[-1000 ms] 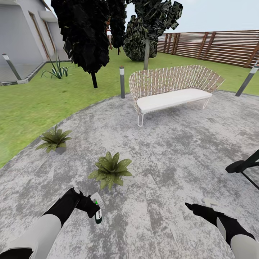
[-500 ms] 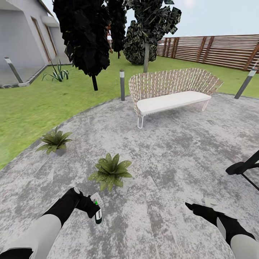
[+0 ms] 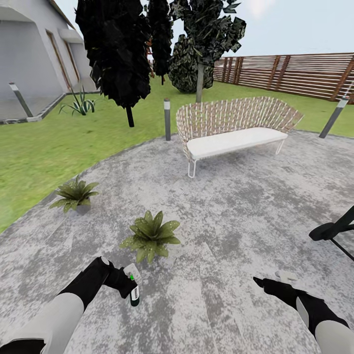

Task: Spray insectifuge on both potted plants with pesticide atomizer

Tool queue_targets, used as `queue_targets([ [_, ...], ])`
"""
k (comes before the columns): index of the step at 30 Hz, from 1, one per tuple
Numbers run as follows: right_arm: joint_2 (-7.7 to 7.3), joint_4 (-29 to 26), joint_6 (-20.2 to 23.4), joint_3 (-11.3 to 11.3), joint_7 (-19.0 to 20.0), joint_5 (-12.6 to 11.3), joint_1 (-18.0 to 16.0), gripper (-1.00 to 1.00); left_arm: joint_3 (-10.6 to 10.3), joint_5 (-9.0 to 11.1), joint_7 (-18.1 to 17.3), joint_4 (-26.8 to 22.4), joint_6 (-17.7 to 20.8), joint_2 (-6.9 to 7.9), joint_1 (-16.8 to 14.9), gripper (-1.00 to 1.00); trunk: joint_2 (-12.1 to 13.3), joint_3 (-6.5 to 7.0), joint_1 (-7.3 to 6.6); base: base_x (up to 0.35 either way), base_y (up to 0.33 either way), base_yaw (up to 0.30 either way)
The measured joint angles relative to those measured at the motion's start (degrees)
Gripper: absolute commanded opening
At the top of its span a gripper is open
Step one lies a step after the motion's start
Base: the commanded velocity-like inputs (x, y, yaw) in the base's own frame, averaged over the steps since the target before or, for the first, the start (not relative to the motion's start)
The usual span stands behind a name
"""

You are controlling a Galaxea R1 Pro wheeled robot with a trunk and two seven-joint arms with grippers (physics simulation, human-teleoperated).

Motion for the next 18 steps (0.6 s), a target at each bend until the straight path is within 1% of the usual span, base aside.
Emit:
queue_targets([
  [8, 0.0, -0.01, 0.0, 0.0, 0.0, 0.04, 0.0, 1.0, 0.0, -0.04, 0.0, 0.07, 0.0, -0.01, 0.0, -1.0, -3.21, -0.72, 1.76, 0.0, 0.0, 0.0],
  [18, 0.0, 0.01, 0.0, 0.0, 0.0, 0.02, -0.01, 1.0, 0.0, -0.04, 0.0, 0.09, 0.0, 0.03, 0.0, -1.0, -3.22, 0.16, 1.76, 0.0, 0.0, 0.0],
])
